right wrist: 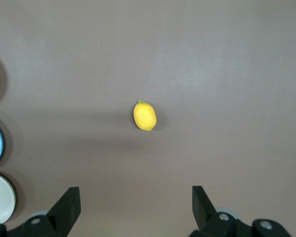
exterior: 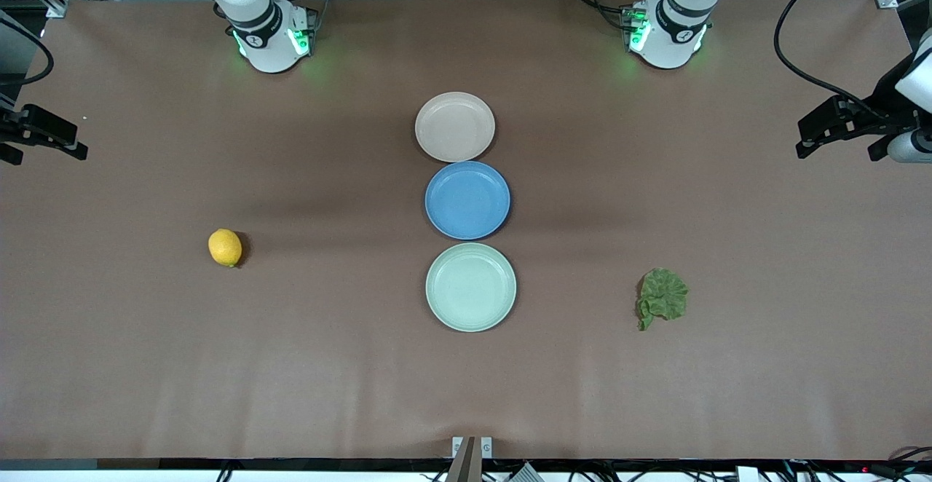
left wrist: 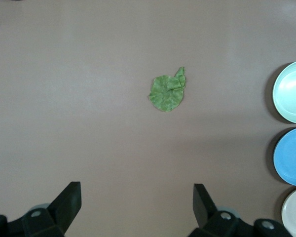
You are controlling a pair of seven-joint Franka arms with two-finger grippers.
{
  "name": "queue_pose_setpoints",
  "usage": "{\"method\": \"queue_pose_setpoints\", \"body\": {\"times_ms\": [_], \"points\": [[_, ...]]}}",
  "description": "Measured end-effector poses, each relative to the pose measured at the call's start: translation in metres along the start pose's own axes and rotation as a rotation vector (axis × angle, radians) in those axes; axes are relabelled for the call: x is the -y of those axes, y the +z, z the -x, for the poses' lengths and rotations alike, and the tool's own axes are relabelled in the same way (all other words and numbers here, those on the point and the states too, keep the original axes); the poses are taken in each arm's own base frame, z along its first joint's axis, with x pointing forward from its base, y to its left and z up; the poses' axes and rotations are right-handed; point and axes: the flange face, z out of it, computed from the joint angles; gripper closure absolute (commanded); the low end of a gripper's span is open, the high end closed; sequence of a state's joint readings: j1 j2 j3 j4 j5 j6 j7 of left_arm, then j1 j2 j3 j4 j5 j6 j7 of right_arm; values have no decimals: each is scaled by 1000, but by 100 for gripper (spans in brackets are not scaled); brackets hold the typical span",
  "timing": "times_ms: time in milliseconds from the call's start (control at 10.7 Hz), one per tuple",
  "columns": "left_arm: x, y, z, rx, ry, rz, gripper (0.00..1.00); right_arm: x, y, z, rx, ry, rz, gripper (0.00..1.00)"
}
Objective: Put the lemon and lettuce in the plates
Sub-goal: 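Reach the right gripper to the lemon while the left gripper reaches the lettuce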
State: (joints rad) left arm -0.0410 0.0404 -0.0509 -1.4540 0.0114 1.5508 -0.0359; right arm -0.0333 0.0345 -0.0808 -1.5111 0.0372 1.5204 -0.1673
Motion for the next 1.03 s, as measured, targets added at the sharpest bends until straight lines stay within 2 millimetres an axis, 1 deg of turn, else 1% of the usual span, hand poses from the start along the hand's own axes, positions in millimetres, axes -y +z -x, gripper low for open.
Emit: {"method": "queue_pose_setpoints", "body": {"times_ms": [468, 655, 748, 842, 1029], "points": [[0, 2, 0, 7, 2, 0, 0, 0, 2, 0, 6, 0, -1, 0], [-3, 13, -4, 27, 8, 0, 0, 0, 4, -1, 9, 0, -1, 0], [-5, 25, -8, 49, 11, 0, 0, -1, 7, -3, 4, 1, 0, 0], [-5, 43, -15, 75, 11, 1, 0, -1, 13, -5, -2, 1, 1, 0], [-4, 82, -38, 72, 9, 4, 0, -3, 32, -13, 3, 3, 1, 0]]}}
